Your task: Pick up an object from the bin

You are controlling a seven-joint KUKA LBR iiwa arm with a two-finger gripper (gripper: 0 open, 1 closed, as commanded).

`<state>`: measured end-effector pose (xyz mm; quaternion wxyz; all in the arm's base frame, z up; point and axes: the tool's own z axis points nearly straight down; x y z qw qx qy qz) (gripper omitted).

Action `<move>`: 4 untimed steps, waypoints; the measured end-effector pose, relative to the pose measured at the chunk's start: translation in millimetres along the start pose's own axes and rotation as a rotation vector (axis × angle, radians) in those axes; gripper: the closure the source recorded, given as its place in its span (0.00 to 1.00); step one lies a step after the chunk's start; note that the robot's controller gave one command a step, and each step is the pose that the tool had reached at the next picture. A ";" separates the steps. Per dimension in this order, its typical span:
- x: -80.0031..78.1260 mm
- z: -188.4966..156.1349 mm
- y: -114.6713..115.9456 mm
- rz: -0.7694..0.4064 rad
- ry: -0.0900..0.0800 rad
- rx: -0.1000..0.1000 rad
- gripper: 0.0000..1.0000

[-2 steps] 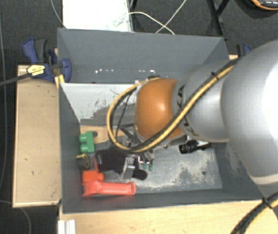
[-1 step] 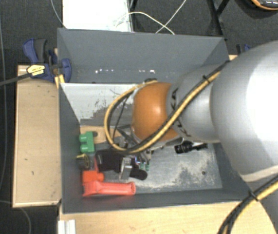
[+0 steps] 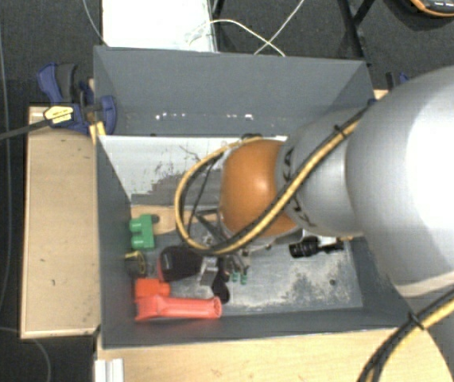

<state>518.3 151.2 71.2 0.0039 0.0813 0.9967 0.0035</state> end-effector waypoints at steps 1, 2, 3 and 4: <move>0.0 -0.2 0.0 0.002 0.000 0.000 1.00; 2.4 -35.0 -1.4 0.002 0.008 0.004 1.00; 0.8 -67.9 -0.8 0.002 0.004 0.002 1.00; -0.3 -92.3 -0.3 0.002 0.001 0.000 1.00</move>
Offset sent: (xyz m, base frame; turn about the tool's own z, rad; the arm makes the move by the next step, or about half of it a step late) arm -0.0001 -0.0002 0.0984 0.0010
